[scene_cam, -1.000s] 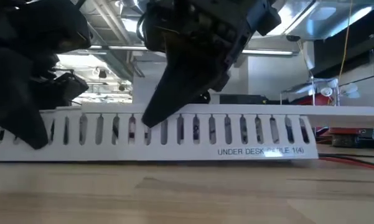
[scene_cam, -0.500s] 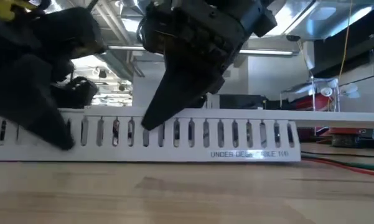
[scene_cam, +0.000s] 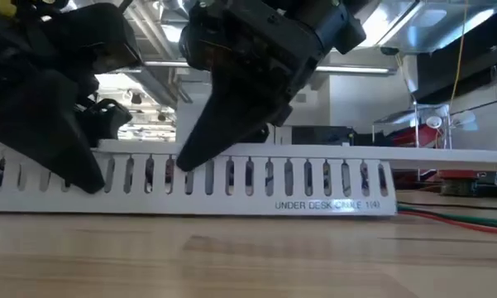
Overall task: Ziptie cables
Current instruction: Close the white cable duct
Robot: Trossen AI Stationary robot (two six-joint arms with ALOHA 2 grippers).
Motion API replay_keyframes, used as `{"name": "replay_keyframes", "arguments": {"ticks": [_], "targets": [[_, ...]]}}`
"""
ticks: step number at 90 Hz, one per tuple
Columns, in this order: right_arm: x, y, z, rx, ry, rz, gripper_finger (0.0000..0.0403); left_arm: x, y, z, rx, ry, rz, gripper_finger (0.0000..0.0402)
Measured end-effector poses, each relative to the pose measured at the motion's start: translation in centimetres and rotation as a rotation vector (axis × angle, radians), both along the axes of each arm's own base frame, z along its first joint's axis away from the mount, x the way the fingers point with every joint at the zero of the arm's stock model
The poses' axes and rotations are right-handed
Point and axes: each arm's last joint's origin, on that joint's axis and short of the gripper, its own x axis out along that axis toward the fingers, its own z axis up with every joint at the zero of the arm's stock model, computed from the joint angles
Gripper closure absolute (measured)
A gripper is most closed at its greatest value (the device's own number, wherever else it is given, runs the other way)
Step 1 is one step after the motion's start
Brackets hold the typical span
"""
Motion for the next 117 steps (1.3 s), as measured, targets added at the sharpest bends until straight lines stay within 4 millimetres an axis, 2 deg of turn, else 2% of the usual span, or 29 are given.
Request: {"name": "replay_keyframes", "arguments": {"ticks": [22,31,41,51,73,99,108,117], "targets": [[0.1,-0.3,-0.2,-0.024,0.002,-0.067,0.0173,0.5,0.4,0.1,0.015,-0.034,-0.028,0.0147],[0.4,-0.5,0.0,-0.045,-0.032,-0.065,0.0173,1.3,0.4,1.0,0.014,-0.114,-0.009,0.0120],[0.3,-0.6,0.0,-0.058,-0.014,-0.069,0.0173,1.2,0.1,1.6,0.047,-0.073,-0.021,0.0103],[0.1,-0.5,-0.1,-0.064,0.012,-0.064,0.0173,0.7,-0.2,3.2,0.054,0.016,-0.027,0.0100],[0.0,-0.5,-0.1,-0.069,0.019,-0.045,0.0173,-2.1,-0.1,5.4,0.075,0.171,0.050,0.0099],[0.0,-0.5,-0.1,-0.068,0.019,-0.037,0.0173,-1.7,0.5,4.7,0.198,0.170,0.046,0.0110],[-0.1,-0.5,-0.1,-0.068,0.021,-0.036,0.0173,-1.4,0.7,4.5,0.196,0.187,0.031,0.0135],[-0.1,-0.5,-0.1,-0.070,0.021,-0.036,0.0173,-1.4,0.6,4.5,0.186,0.193,0.021,0.0190]]}}
